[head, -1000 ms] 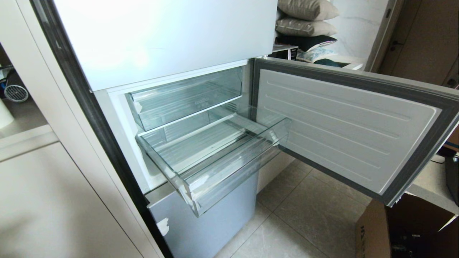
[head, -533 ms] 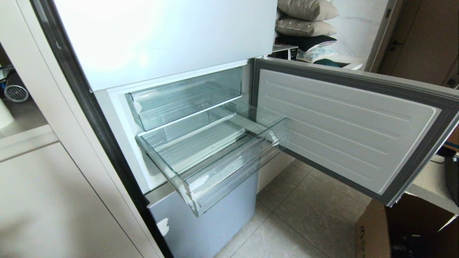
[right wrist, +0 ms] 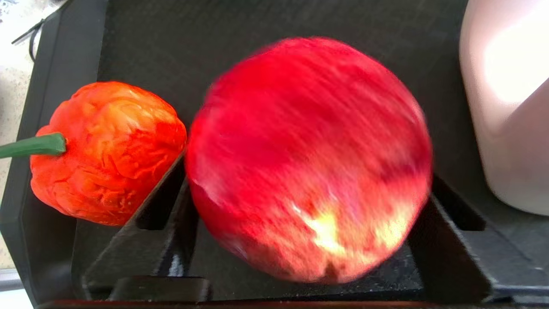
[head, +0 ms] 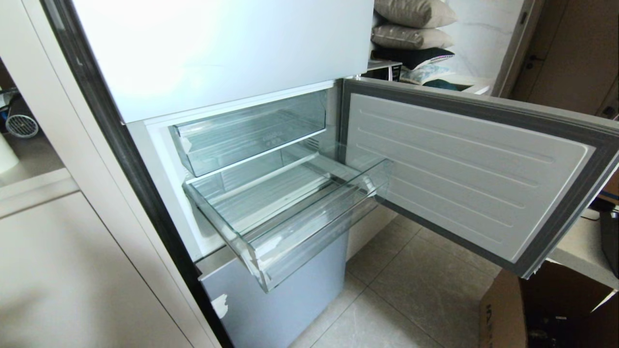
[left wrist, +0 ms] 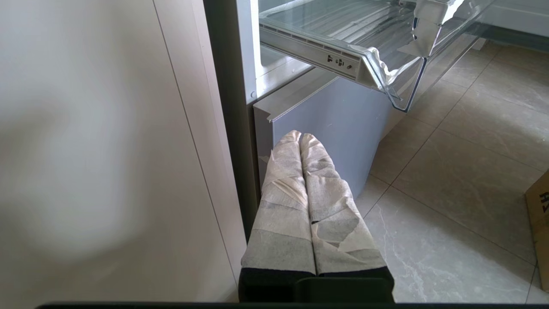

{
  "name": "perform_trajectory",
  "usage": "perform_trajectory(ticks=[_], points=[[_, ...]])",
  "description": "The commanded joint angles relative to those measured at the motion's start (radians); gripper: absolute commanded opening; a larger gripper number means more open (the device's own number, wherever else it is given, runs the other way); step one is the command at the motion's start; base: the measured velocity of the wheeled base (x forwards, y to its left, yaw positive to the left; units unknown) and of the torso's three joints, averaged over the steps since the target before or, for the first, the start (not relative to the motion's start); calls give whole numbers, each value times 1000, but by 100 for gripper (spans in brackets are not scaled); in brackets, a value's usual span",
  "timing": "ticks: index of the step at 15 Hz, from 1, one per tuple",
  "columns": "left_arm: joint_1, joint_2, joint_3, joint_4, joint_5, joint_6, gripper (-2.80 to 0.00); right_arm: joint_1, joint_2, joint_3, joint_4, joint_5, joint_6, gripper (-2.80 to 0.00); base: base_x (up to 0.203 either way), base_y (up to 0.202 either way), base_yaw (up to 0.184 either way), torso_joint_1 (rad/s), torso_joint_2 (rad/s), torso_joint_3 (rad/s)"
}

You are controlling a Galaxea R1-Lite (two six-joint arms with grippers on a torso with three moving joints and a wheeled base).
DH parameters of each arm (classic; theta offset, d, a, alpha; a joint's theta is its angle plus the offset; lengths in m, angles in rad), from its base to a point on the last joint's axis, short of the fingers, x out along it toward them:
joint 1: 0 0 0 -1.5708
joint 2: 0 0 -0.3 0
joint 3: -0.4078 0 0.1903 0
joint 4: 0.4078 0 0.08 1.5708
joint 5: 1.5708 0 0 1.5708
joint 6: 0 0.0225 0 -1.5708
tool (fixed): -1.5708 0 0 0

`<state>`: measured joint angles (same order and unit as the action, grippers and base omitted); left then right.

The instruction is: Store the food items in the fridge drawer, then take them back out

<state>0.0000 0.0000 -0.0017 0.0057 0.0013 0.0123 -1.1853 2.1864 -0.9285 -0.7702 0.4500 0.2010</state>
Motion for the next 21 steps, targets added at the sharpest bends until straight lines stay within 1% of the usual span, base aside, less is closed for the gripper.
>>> perform_trajectory(ticks=[1, 7, 12, 14, 17, 21], points=[[0, 0, 0, 0, 0, 0, -280, 2, -12, 9, -5, 3, 2, 0, 0, 0, 0, 0, 0, 0], [0, 0, 0, 0, 0, 0, -280, 35, -61, 40, -4, 4, 9, 0, 0, 0, 0, 0, 0, 0], [0, 0, 0, 0, 0, 0, -280, 106, -144, 135, -6, 4, 6, 0, 0, 0, 0, 0, 0, 0], [0, 0, 0, -1, 0, 0, -280, 130, -174, 207, -21, 8, 3, 0, 0, 0, 0, 0, 0, 0], [0, 0, 0, 0, 0, 0, -280, 198, -235, 338, -113, 14, 7, 0, 0, 0, 0, 0, 0, 0], [0, 0, 0, 0, 0, 0, -280, 362, -384, 532, -141, 15, 9, 0, 0, 0, 0, 0, 0, 0]])
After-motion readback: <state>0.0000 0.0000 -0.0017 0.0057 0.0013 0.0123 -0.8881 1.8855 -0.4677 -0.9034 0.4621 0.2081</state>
